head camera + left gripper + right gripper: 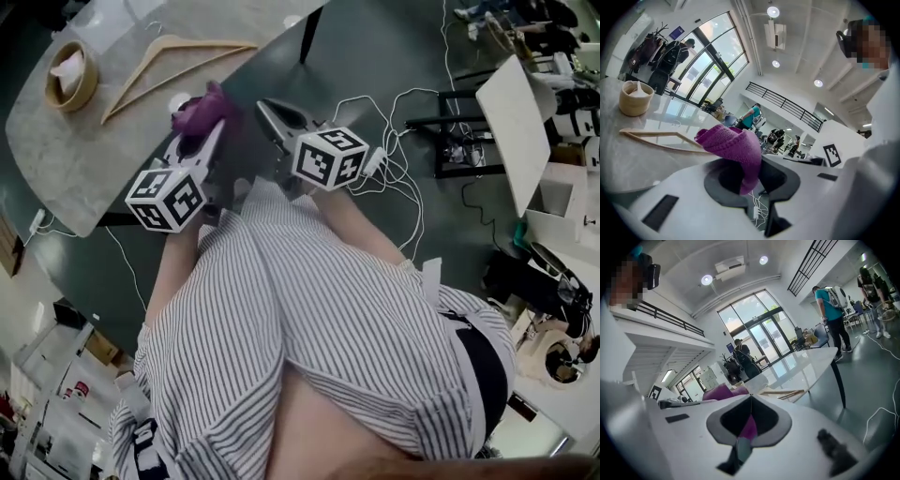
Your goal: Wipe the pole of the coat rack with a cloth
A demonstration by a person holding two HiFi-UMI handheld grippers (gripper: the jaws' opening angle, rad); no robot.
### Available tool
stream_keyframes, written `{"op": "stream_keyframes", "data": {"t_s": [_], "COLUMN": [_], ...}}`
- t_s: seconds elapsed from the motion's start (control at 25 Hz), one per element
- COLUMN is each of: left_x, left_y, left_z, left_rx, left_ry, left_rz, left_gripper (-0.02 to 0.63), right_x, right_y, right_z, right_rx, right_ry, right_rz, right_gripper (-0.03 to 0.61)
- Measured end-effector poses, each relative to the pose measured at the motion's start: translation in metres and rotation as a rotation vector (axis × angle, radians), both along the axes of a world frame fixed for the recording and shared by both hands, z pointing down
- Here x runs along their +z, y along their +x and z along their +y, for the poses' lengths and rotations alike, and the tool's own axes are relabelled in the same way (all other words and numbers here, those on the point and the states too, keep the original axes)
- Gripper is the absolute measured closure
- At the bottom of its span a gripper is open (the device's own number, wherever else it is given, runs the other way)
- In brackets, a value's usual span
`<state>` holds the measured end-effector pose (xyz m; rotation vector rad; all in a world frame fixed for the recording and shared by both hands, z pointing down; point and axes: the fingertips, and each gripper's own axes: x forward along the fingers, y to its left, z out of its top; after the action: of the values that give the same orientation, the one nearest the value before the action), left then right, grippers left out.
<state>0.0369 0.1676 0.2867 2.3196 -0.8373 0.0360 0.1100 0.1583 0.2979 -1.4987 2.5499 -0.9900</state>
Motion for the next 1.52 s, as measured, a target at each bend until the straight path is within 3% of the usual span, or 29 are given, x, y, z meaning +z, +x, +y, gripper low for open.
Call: {"op": "stream_keyframes", "data": {"t_s": [0.4, 0.76, 1.28, 1.52], "left_x": [0.008, 0.038, 0.032, 0.034], "left_y": [0.03, 0.018, 0.004, -0.007], "left_z": [-0.034, -0.049, -0.166, -0.221], "left_rx": [-0.006, -0.028, 0.015, 0.053], "left_ry": [-0.041, -0.136, -0.12, -0.118], "left_rz": [-0.026, -0.043, -0.027, -0.061], "left_gripper": [0.531, 0.531, 0.531, 0.531], "right_x": [0.007, 0.032, 0.034, 0.032], "right_y": [0.024, 0.02, 0.01, 0.006], "right_z": [-0.034, -0.05, -0.16, -0.213], "right_rx": [-0.023, -0.015, 0.032, 0.081], "right_ry": [-0.025, -0.093, -0.092, -0.088], "right_rz": [-0.022, -0.029, -0.03, -0.034], "right_gripper": [0.563, 0.563, 0.561, 0.561]}}
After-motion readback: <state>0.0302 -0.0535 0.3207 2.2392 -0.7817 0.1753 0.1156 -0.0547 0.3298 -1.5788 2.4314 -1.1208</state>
